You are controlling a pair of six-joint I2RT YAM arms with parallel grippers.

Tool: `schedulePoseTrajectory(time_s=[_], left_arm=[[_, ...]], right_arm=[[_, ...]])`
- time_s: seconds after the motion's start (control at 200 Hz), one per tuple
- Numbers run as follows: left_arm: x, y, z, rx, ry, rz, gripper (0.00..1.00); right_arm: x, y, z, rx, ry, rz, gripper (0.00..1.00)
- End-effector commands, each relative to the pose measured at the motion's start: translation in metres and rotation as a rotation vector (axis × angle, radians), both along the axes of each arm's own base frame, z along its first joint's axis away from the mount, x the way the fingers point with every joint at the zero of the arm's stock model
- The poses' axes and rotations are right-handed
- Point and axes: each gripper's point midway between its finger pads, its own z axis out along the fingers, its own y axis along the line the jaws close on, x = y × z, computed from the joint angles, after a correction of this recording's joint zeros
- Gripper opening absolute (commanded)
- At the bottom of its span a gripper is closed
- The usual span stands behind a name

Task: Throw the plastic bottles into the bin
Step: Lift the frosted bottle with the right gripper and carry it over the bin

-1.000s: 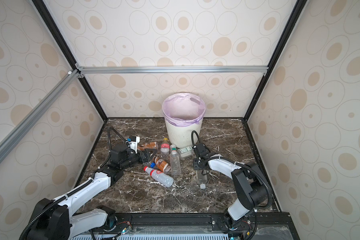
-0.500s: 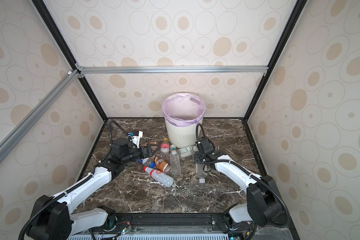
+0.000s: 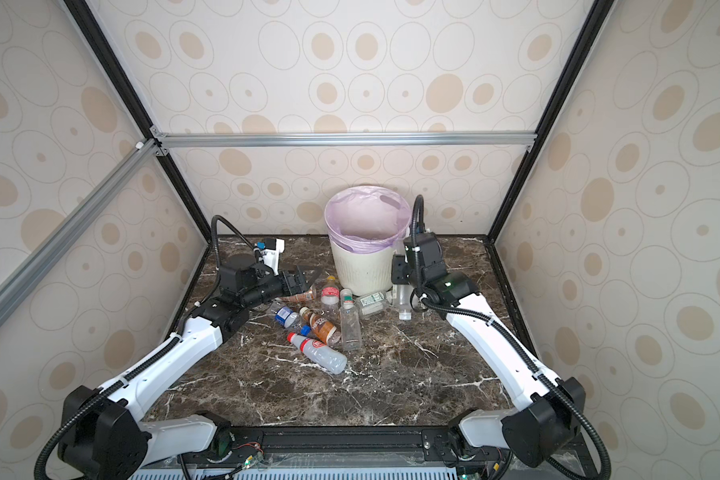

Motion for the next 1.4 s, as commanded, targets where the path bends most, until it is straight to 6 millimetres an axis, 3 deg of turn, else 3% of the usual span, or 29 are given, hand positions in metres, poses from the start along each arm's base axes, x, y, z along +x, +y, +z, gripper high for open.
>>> schedulePoseTrajectory(time_s=[0.0, 0.24, 0.45, 0.65, 0.86, 0.965, 1.06, 1.15, 1.255, 1.295, 1.32, 1.395], left_arm=[[0.013, -0.001, 0.028, 0.003, -0.067, 0.028, 0.99], [0.028, -0.009, 0.057, -0.014, -0.132, 0.034, 0.99], [0.036, -0.020, 0.087, -0.037, -0.185, 0.016, 0.99], [0.036, -0.023, 0.113, -0.039, -0.241, 0.010, 0.99], [0.034, -0.021, 0.124, -0.029, -0.266, 0.010, 0.99], [0.034, -0.018, 0.123, -0.013, -0.272, 0.021, 0.99], [0.032, -0.017, 0.119, -0.008, -0.271, 0.026, 0.99], [0.033, -0.018, 0.111, -0.002, -0.256, 0.020, 0.99], [0.032, -0.018, 0.106, 0.003, -0.247, 0.016, 0.99], [0.031, -0.018, 0.104, 0.005, -0.244, 0.014, 0.99], [0.030, -0.018, 0.103, 0.008, -0.243, 0.014, 0.99], [0.029, -0.016, 0.100, 0.017, -0.242, 0.015, 0.99]], right_arm=[[0.011, -0.003, 0.066, 0.017, -0.181, -0.015, 0.49], [0.024, 0.000, 0.185, 0.101, -0.557, -0.020, 0.48], [0.009, -0.011, 0.268, 0.132, -0.891, -0.067, 0.49], [-0.004, -0.014, 0.327, 0.149, -1.103, -0.085, 0.48], [-0.013, -0.021, 0.361, 0.198, -1.223, -0.123, 0.47], [-0.002, -0.017, 0.363, 0.198, -1.208, -0.129, 0.47], [0.025, -0.003, 0.345, 0.191, -1.144, -0.113, 0.47], [0.068, 0.018, 0.305, 0.164, -1.004, -0.086, 0.47], [0.124, 0.042, 0.237, 0.112, -0.791, -0.069, 0.46], [0.142, 0.049, 0.211, 0.091, -0.700, -0.068, 0.54], [0.151, 0.052, 0.200, 0.082, -0.650, -0.065, 0.65], [0.159, 0.051, 0.190, 0.062, -0.526, -0.077, 0.85]])
